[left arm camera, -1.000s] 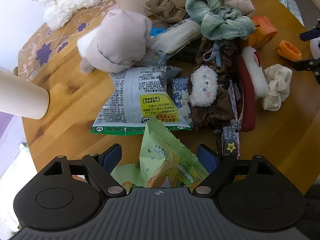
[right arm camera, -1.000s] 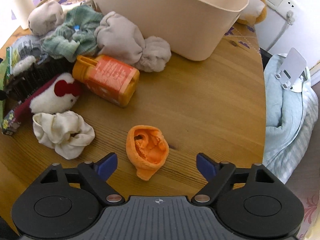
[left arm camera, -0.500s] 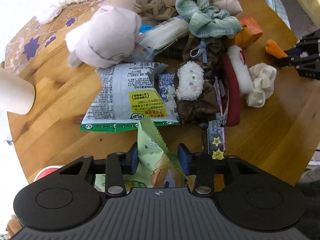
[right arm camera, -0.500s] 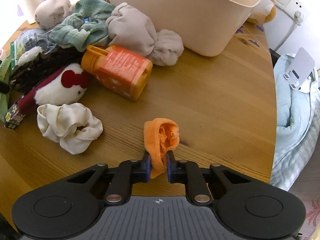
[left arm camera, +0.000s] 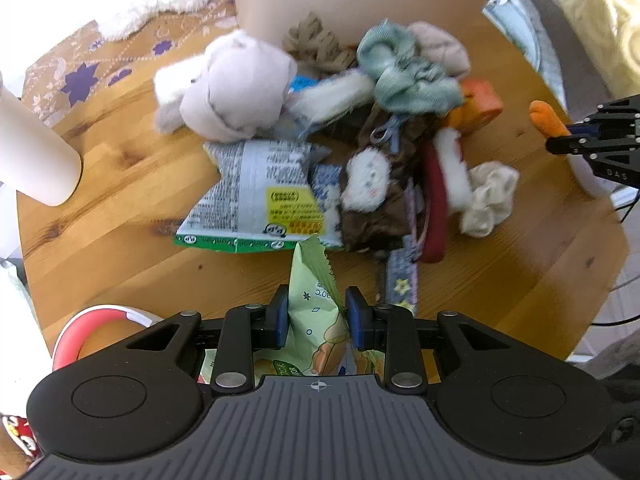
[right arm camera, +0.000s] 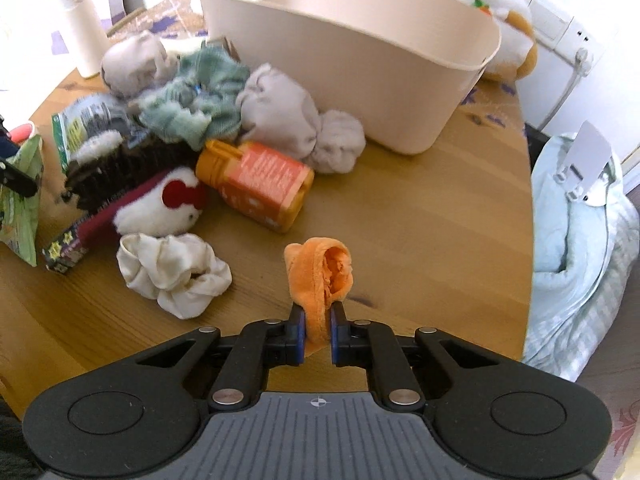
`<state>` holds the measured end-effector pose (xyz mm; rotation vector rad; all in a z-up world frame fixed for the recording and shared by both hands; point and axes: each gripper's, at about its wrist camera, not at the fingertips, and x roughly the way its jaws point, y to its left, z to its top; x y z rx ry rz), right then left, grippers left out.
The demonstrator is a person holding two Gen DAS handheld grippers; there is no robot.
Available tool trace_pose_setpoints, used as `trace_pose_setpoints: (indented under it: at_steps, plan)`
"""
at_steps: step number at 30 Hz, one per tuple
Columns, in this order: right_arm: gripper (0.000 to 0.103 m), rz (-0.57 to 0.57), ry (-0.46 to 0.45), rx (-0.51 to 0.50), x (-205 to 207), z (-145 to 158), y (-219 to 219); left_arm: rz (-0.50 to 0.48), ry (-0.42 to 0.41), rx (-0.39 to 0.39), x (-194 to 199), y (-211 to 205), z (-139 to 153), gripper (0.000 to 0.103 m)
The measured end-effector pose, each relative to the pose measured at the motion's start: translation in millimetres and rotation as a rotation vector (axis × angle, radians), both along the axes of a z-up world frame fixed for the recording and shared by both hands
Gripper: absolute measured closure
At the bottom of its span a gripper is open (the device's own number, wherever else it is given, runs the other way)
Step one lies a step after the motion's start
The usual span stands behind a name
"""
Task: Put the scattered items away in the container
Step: 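Carry both items over the beige basket and open both tools to drop them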
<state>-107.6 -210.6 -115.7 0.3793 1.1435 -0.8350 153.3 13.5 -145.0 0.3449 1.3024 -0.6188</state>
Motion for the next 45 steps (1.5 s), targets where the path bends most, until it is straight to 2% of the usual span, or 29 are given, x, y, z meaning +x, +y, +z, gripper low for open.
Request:
trace_pose_setpoints:
  at_steps: [8,16,22,26,31,33,37,40,44,45]
  plan:
    - [0.092,0.017,-0.022,-0.09,3.4,31.6,-20.2,-0.033,-0.122,-0.103,15.8,-14.4,53.0,0.074]
    - [0.092,0.038,-0.076,-0.182,9.0,67.5,-47.8,-0.077,-0.24,-0.183,60.0,-57.6,100.7,0.074]
    - [0.092,0.055,-0.107,-0.258,18.7,93.5,-76.0,-0.1,-0.327,-0.216,101.7,-97.3,122.5,0.074]
    - [0.092,0.054,-0.113,-0.305,24.8,103.2,-96.9,-0.094,-0.354,-0.242,128.3,-119.2,125.0,0.074]
    - [0.092,0.024,-0.134,-0.295,29.3,103.6,-130.3,-0.048,-0.379,-0.248,159.9,-144.7,116.5,0.074]
    - [0.091,0.013,-0.135,-0.289,32.8,100.5,-142.4,-0.022,-0.385,-0.222,170.6,-157.3,112.0,0.074]
    - [0.091,-0.013,-0.131,-0.278,43.2,90.4,-166.1,-0.027,-0.373,-0.216,182.0,-178.5,100.7,0.074]
    - [0.09,-0.037,-0.13,-0.243,50.9,79.8,-182.0,-0.026,-0.369,-0.182,188.8,-192.5,86.5,0.073]
    - [0.087,-0.049,-0.089,-0.201,59.5,62.0,-195.0,-0.041,-0.377,-0.153,190.4,-202.6,74.3,0.072]
    - [0.079,-0.059,-0.083,-0.187,60.2,57.4,-197.7,-0.043,-0.378,-0.152,190.2,-204.0,73.0,0.071]
